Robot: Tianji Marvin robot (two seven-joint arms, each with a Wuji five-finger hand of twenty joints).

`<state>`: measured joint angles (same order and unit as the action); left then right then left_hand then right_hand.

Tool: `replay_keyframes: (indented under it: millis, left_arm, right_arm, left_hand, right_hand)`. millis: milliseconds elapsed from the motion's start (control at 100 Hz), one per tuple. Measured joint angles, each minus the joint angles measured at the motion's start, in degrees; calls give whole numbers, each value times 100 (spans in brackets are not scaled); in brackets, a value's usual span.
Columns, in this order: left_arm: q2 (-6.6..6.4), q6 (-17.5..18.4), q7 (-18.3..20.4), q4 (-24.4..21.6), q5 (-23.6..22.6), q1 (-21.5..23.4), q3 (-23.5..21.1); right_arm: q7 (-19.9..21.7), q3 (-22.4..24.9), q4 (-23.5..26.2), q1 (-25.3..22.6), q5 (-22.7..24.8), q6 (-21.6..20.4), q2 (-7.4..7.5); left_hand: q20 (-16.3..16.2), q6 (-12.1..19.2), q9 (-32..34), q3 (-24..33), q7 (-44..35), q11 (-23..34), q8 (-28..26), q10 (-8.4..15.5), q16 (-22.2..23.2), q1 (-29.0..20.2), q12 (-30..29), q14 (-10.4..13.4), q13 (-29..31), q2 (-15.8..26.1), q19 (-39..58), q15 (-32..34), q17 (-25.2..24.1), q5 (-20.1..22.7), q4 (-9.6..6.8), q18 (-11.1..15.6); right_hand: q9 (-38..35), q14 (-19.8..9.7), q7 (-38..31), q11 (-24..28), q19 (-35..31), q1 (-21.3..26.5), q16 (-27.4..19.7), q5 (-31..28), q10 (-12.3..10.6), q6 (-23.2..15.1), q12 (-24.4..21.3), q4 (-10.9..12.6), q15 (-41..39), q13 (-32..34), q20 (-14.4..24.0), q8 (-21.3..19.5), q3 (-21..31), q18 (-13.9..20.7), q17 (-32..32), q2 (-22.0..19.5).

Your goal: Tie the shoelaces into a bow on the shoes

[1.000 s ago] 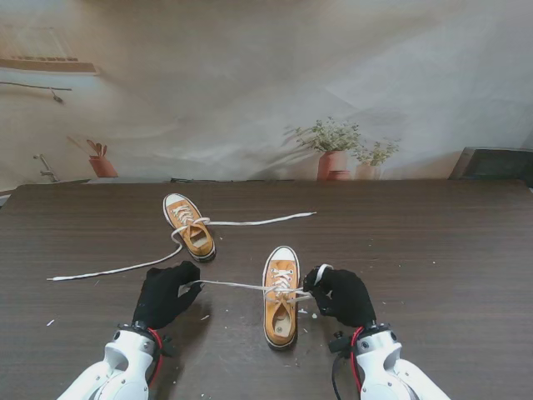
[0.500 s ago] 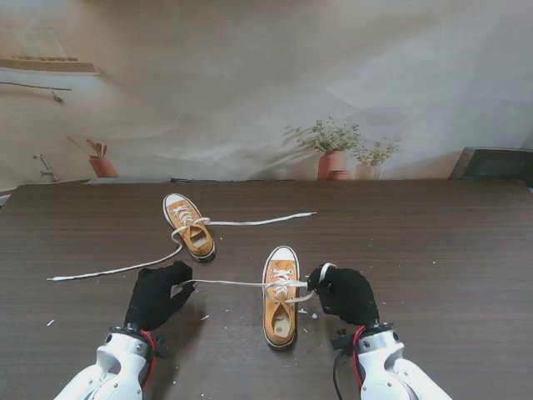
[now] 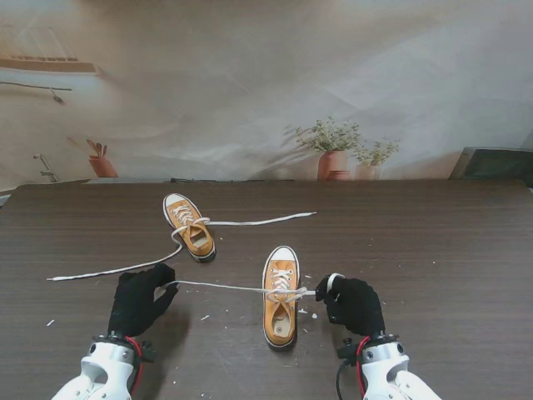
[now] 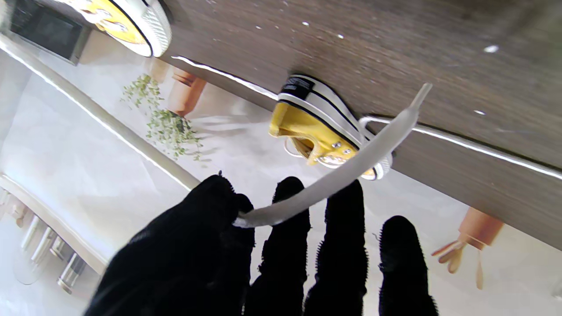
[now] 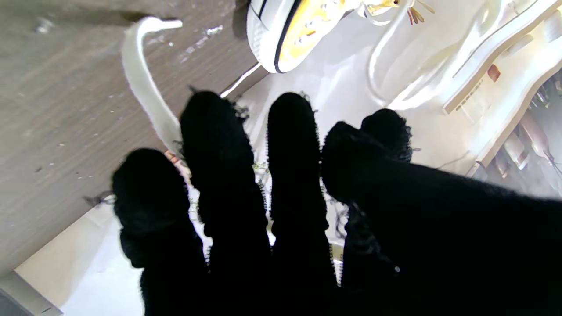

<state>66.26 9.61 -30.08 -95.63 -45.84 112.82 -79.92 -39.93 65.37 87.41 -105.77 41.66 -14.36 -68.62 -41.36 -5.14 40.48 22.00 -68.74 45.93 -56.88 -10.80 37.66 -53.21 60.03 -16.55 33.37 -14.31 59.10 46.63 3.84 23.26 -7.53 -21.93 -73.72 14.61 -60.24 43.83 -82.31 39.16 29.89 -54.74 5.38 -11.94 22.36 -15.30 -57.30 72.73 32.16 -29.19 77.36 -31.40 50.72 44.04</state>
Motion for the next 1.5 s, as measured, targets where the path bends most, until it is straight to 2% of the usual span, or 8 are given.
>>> replay_keyframes:
  millis: [280, 540, 790, 980, 1080, 1110, 1340, 1500]
  left_arm:
    - [85, -738, -264, -13, 91, 25, -119]
    - [144, -1549, -468, 30, 130, -179, -107]
    - [179, -2344, -391, 27, 183, -298, -17]
    - [204, -2722, -333, -59, 172, -266, -15]
    - [207, -3099, -214, -136, 144, -227, -15]
    - [209, -3158, -185, -152, 148, -216, -15]
    - [209, -3262, -38, -240, 149, -154, -17]
    - [200, -3443, 92, -285, 106, -154, 18]
  right_arm:
    - [23, 11, 3, -105, -28, 199, 1]
    - [132, 0, 6, -107, -109, 437, 2]
    - [75, -14, -23, -101, -135, 580, -7]
    - [8, 9, -33, -127, -131, 682, -21]
    - [-6, 12, -33, -143, -147, 755, -28]
    - [-22, 12, -33, -146, -149, 788, -32]
    - [-196, 1, -60, -162, -104, 1129, -58]
    - [-229, -3, -88, -168, -103, 1252, -71]
  left_hand:
    - [25, -103, -65, -58, 83, 0, 0, -82, 0, -129, 0, -88, -101, 58, 0, 6, -11, -14, 0, -1]
    - [82, -220, -136, -66, 90, 0, 0, -152, 0, -205, 0, -102, -180, 68, 0, 6, -74, -17, -27, -1]
    - [124, -286, -219, -129, 132, 0, -1, -216, 0, -241, 1, -148, -191, 128, 0, 6, -80, -47, -112, -1]
    - [153, -347, -221, -129, 135, 0, -1, -278, 0, -244, 1, -152, -246, 131, -2, 6, -80, -48, -169, -1]
    - [161, -388, -224, -129, 136, 0, -1, -339, 0, -247, 1, -163, -246, 132, -2, 6, -82, -48, -176, -1]
    - [162, -436, -248, -179, 142, 0, -1, -355, 0, -297, 1, -164, -246, 137, -3, 6, -86, -60, -228, -1]
    - [215, -454, -280, -188, 143, 0, -18, -356, 0, -297, 1, -164, -247, 198, -3, 6, -129, -143, -237, -1]
    - [222, -456, -280, -236, 146, 0, -23, -356, 0, -299, 1, -164, -247, 201, -4, 6, -130, -143, -323, -1]
  right_hand:
    - [0, 6, 0, 0, -2, 0, 0, -3, 18, 3, 0, 0, -11, 0, 2, -2, 5, -7, 1, 9]
    - [0, 7, 0, 0, -3, 0, 1, -4, 29, 5, 0, 0, -20, 0, 5, -2, 5, -8, 2, 9]
    - [0, 7, 0, 0, -4, 0, 1, -4, 63, 5, 0, 0, -63, 0, 5, -3, 6, -8, 5, 9]
    - [-1, 9, 0, 0, -8, 0, 1, -4, 69, 9, 0, 0, -84, 0, 6, -3, 6, -8, 23, 9]
    - [-70, 20, 0, -4, -12, 63, 6, -9, 132, 126, 1, 0, -162, 0, 7, -4, 8, -9, 108, 13]
    - [-169, 21, 0, -12, -13, 63, 8, -12, 137, 130, -3, 0, -198, 0, 8, -4, 8, -10, 139, 13]
    - [-287, 26, 0, -65, -15, 127, 84, -63, 203, 259, -3, 0, -306, 0, 8, -7, 49, -22, 282, 55]
    - [-287, 27, 0, -65, -15, 127, 85, -63, 203, 262, -3, 0, -308, 0, 8, -7, 49, -63, 290, 56]
